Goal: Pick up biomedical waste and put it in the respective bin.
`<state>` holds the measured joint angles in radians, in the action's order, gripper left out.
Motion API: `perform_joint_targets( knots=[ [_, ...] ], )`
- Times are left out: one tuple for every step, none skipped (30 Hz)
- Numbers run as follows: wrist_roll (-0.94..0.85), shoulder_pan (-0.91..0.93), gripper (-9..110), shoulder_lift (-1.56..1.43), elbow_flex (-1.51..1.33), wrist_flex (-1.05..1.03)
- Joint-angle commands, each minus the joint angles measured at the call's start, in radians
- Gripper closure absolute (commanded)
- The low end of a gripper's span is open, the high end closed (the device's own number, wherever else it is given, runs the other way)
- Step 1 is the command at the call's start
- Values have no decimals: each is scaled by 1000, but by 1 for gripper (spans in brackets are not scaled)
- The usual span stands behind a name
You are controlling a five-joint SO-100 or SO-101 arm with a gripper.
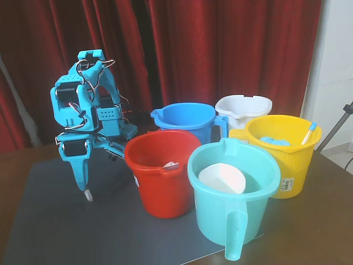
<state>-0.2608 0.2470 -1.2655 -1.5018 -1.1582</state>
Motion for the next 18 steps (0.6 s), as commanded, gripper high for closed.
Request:
perform_joint_targets(
  knots=[
    [-14, 40, 92, -20, 26, 2],
    [-14, 52, 92, -20, 26, -2],
    [-14, 60, 92, -23, 25, -3],
    [-14, 61, 92, -23, 25, -5],
    [-14, 61, 92, -23, 23, -6],
    [-15, 60, 92, -23, 17, -8],
    [-15, 60, 92, -23, 6, -6],
    [-15, 60, 92, -25, -3, -5],
    [-17, 60, 93, -26, -8, -5],
    [-17, 61, 93, -26, -9, -5],
    [-17, 61, 93, -28, -12, -5],
    [-17, 61, 93, -28, -12, -6],
    [-17, 61, 93, -28, -14, -8],
    [-17, 61, 93, -28, -14, -11],
    [-17, 61, 93, -28, -14, -20],
    [-17, 61, 93, -28, -14, -20],
    [-17, 61, 93, -28, -15, -20],
    [-17, 61, 93, -28, -18, -21]
  ],
)
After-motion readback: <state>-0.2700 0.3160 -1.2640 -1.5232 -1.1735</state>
